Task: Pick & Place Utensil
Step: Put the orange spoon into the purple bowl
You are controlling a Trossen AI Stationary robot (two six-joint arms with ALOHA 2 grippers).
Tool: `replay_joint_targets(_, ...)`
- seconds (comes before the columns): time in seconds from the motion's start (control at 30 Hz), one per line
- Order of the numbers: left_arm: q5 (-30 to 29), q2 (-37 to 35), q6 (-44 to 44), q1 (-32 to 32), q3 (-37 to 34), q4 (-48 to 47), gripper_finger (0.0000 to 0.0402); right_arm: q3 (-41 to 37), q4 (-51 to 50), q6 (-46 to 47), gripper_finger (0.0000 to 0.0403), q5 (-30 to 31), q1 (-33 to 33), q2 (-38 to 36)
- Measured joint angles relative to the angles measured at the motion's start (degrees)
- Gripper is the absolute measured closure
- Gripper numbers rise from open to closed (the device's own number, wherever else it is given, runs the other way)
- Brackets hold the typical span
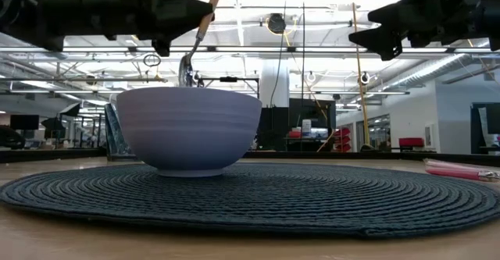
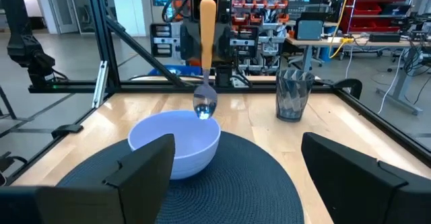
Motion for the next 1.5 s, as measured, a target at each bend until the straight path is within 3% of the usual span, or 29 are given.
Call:
replay_joint_targets(0.23,3.0,3.1,-1.1,-0.8,-0.1,2.7,0.0353,0.0,0.3,-0.1,0.0085,0.0,0.0,0.0)
replay_joint_targets(0.6,11.5,18.5,-1.8,-0.2,1.4,21.8,0.0353,0.0,0.4,-0.2,0.0085,0.0,0.0,0.1)
replay_joint_targets(0.93,16.9,18.5,-1.8,2.5,1.3,22.3,0.0353,0.0,-0.3,0.3,0.0085,0.0,0.0,0.1)
replay_joint_targets(1.5,13.9,17.3,-0.4,1.8,-3.8,22.7,0.0353,0.0,-1.1,0.4,0.0085,0.0,0.0,0.1)
